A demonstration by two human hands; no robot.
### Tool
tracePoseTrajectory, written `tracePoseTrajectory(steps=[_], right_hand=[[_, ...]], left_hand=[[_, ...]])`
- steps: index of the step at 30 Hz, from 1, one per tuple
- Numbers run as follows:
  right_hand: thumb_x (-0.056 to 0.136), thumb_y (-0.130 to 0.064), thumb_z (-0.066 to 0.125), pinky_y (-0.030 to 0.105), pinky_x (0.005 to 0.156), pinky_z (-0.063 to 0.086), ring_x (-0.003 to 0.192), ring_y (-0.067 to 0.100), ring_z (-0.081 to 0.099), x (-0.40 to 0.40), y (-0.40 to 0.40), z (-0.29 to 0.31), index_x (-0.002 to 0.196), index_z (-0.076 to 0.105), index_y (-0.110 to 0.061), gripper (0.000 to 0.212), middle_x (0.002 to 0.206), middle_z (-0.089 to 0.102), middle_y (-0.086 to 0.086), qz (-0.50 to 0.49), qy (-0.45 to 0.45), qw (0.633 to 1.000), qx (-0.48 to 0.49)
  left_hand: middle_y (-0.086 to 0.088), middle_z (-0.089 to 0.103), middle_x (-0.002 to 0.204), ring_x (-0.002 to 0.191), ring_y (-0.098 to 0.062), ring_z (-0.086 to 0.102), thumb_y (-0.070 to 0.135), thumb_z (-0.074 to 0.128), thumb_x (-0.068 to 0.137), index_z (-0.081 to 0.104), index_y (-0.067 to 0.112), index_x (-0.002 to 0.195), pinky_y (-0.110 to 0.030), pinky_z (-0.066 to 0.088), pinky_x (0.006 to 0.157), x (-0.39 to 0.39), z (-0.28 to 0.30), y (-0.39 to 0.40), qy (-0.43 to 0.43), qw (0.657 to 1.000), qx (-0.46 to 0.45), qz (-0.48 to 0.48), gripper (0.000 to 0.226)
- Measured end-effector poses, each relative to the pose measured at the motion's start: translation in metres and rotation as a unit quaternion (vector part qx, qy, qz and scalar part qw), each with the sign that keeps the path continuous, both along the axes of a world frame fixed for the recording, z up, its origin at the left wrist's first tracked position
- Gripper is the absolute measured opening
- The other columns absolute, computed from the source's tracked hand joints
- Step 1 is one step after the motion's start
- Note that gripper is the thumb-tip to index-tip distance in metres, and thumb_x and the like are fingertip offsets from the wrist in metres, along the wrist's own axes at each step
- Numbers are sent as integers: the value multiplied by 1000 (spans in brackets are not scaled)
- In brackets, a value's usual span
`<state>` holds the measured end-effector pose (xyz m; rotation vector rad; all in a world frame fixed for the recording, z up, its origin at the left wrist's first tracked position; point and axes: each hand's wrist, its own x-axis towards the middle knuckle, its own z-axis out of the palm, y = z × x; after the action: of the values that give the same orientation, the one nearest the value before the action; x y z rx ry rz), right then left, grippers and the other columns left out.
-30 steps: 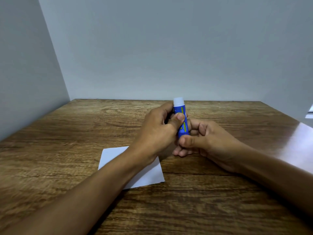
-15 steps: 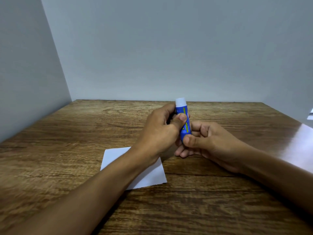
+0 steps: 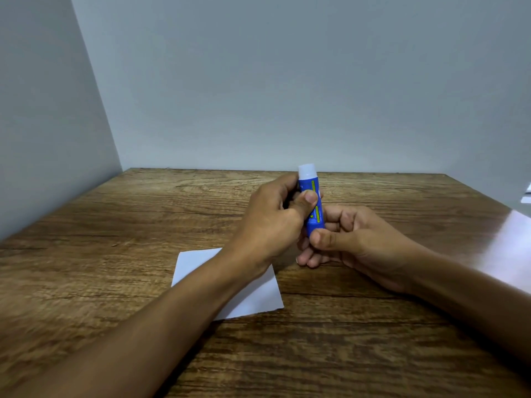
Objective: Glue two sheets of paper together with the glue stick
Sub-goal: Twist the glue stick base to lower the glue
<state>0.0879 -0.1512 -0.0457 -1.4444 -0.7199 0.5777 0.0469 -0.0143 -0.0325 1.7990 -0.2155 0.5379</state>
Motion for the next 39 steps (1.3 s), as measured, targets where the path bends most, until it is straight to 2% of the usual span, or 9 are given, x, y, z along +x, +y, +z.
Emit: tracePoseTrajectory(steps=[6, 12, 15, 19, 22, 26, 33, 37, 39], right_hand=[[78, -17, 58, 26, 71, 57, 78, 23, 70, 2, -4, 4, 98, 61, -1, 25, 84, 72, 10, 81, 36, 996, 20], [66, -14, 66, 22, 59, 55, 60, 17, 67, 2, -1, 0, 84, 59, -3, 22, 68, 69, 10, 4, -3, 1000, 7], [67, -17, 70, 24, 61, 56, 64, 19, 68, 3, -1, 1, 87, 60, -2, 27, 72, 69, 10, 28, 9, 999, 17], [79, -20, 56, 26, 67, 57, 74, 24, 69, 3, -4, 2, 91, 66, -5, 23, 82, 71, 14, 68, 35, 996, 45], [77, -16, 54, 24, 65, 56, 70, 22, 69, 3, -4, -1, 90, 64, -2, 21, 78, 70, 14, 44, 26, 998, 39], [69, -16, 63, 22, 62, 55, 63, 18, 66, 3, -1, -2, 88, 58, -1, 25, 71, 68, 10, 8, -14, 1000, 13], [73, -21, 60, 25, 68, 57, 75, 22, 69, 3, -3, 2, 96, 62, 0, 31, 82, 72, 12, 65, 30, 997, 32], [72, -15, 61, 22, 63, 56, 68, 20, 69, 1, -1, -1, 89, 60, -1, 22, 73, 70, 9, 26, 2, 1000, 16], [69, -15, 63, 22, 61, 56, 63, 18, 68, 0, 0, -2, 86, 59, -3, 21, 68, 68, 7, 12, -13, 1000, 14]], left_hand=[[-15, 54, 73, 62, -24, 48, 21, 49, 80, 56, 3, 80, -41, 40, 58, 1, -1, 0, -7, 1000, 2, -7, 19], [-12, 60, 79, 73, -22, 56, 18, 50, 83, 58, 6, 81, -47, 49, 76, 1, -1, 1, -7, 1000, 5, -2, 14], [-13, 57, 76, 69, -23, 53, 20, 50, 80, 57, 4, 81, -44, 47, 70, 1, -1, 1, -6, 1000, -9, -8, 18], [-17, 56, 75, 66, -23, 49, 17, 50, 83, 58, 2, 83, -39, 40, 63, 1, 0, 1, -4, 1000, 4, -9, 17], [-23, 59, 79, 67, -29, 54, 13, 50, 86, 57, 1, 85, -43, 46, 62, 0, 0, 1, -3, 1000, 6, -3, 14], [-14, 61, 75, 65, -32, 58, 13, 50, 87, 57, 1, 86, -40, 50, 59, -1, 0, 0, -8, 1000, 12, -6, 14], [-14, 55, 72, 65, -24, 48, 15, 50, 86, 57, 8, 77, -40, 39, 60, 1, -1, 2, -4, 1000, 14, -4, 14], [-23, 61, 80, 68, -39, 57, 15, 50, 86, 58, 5, 83, -45, 50, 66, 0, -1, 1, -9, 1000, 19, -1, 14], [-22, 62, 82, 74, -36, 59, 15, 50, 86, 59, 5, 84, -46, 51, 74, 0, 0, 0, -11, 1000, 18, 0, 13]])
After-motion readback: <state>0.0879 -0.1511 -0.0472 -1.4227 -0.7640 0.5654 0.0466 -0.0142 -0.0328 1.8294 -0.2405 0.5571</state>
